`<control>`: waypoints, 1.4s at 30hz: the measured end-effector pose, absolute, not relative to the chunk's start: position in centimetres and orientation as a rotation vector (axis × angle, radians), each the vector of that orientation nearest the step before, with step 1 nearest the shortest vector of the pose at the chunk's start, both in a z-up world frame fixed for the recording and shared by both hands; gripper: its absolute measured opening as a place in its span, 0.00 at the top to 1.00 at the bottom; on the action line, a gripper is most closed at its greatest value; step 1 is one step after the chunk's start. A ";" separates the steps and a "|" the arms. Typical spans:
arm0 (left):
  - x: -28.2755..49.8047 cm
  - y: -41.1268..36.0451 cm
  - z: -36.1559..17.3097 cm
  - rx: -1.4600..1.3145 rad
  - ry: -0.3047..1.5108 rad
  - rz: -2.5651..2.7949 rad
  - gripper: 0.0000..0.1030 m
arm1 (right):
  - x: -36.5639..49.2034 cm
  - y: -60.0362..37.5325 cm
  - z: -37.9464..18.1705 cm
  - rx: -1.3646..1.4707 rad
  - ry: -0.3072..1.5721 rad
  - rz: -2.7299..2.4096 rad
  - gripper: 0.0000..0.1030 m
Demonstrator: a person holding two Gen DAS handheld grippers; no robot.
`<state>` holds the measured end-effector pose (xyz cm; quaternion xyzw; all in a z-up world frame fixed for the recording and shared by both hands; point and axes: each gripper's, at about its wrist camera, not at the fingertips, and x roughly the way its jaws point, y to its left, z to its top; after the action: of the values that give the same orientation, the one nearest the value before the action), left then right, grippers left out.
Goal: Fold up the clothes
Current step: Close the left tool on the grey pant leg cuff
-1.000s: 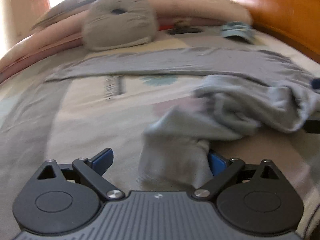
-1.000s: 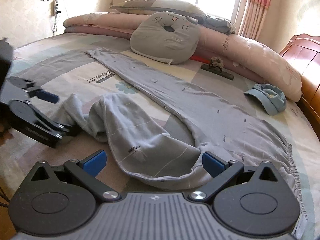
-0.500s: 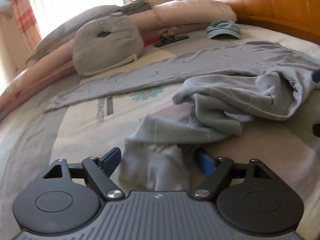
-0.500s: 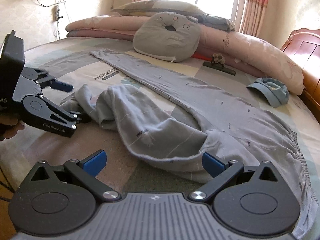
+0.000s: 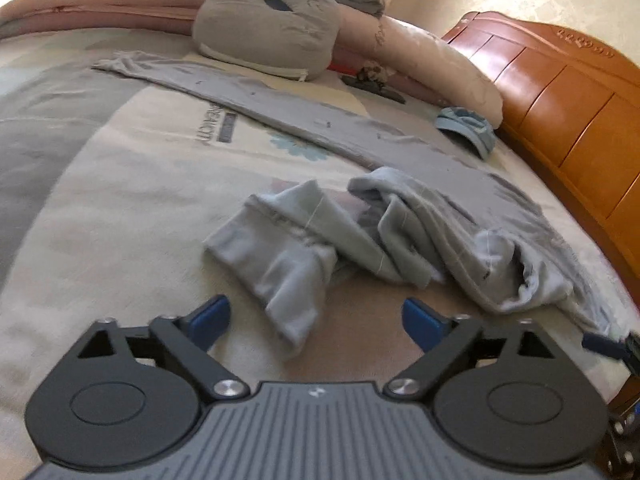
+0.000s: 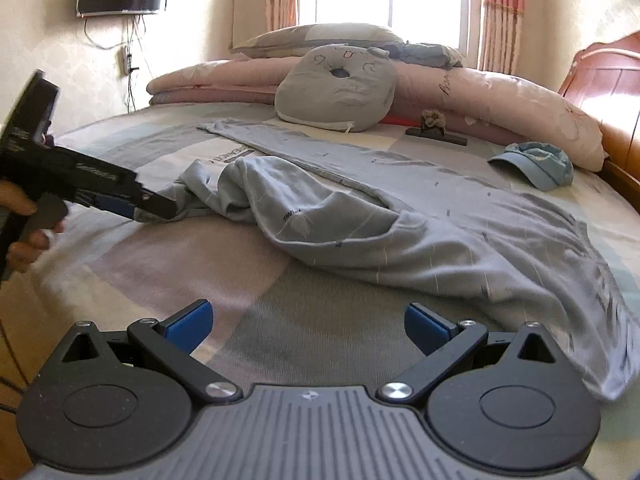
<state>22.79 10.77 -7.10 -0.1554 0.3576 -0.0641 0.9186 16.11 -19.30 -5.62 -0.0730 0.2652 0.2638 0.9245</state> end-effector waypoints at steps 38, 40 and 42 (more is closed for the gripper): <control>17.2 23.7 -3.4 -0.280 0.537 0.267 0.85 | 14.8 -20.0 -5.3 -0.137 0.533 0.503 0.00; 16.8 24.6 -3.3 -0.283 0.535 0.287 0.85 | 14.7 -19.8 -5.3 -0.139 0.535 0.506 0.00; 16.6 25.1 -3.2 -0.276 0.527 0.303 0.85 | 14.7 -19.6 -5.3 -0.140 0.538 0.508 0.00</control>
<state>16.61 25.10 -3.23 -0.1355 0.2588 0.1488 0.9447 14.70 -19.62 -5.35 -0.0682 0.2629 0.2481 0.9299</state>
